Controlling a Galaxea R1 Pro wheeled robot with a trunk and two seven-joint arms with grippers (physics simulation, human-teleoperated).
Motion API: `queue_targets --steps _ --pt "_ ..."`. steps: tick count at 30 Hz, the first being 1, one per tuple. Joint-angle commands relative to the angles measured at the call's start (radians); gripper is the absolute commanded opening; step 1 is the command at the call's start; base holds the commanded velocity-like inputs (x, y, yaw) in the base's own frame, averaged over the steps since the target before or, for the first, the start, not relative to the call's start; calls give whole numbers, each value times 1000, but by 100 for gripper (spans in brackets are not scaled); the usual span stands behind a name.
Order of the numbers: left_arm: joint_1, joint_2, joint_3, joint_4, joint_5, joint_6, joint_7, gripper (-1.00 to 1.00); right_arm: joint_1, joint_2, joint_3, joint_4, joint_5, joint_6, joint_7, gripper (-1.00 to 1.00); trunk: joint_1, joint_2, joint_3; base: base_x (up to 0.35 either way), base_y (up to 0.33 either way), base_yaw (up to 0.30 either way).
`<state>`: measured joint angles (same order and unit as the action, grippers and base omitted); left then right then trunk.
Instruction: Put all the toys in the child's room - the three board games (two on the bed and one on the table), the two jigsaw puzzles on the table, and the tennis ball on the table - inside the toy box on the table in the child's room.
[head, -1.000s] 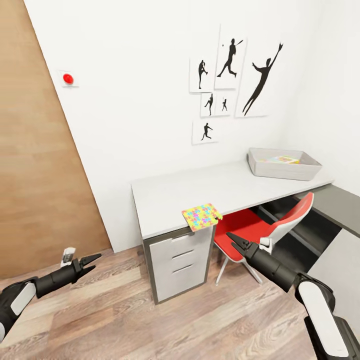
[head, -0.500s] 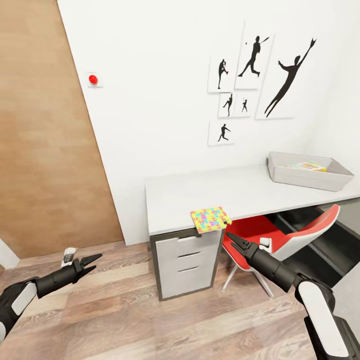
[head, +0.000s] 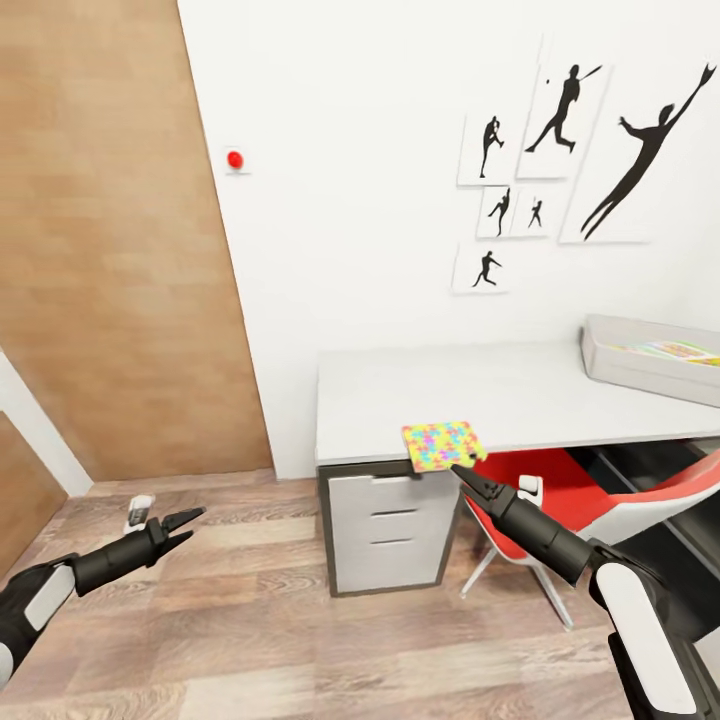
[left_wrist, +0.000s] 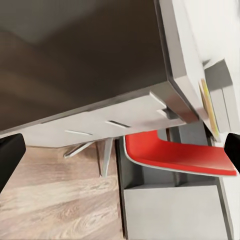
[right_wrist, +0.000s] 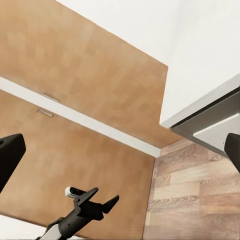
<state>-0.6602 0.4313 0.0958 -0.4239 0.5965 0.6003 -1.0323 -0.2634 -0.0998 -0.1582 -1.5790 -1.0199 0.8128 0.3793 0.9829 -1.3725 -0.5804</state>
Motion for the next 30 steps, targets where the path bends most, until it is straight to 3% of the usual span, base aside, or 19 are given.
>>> queue_targets --steps 1,19,30 --pt "-1 0 1 1 3 7 -1 100 0 0 -2 0 1 5 4 100 0 -1 -1 0 -66 179" --pt "-1 -3 1 1 3 7 -2 100 0 -6 1 -3 0 23 12 100 0 -1 -1 0 -7 19" --pt "0 -9 -1 1 3 7 0 100 -3 -8 -5 -8 -4 201 13 100 0 -1 -1 0 -2 0"
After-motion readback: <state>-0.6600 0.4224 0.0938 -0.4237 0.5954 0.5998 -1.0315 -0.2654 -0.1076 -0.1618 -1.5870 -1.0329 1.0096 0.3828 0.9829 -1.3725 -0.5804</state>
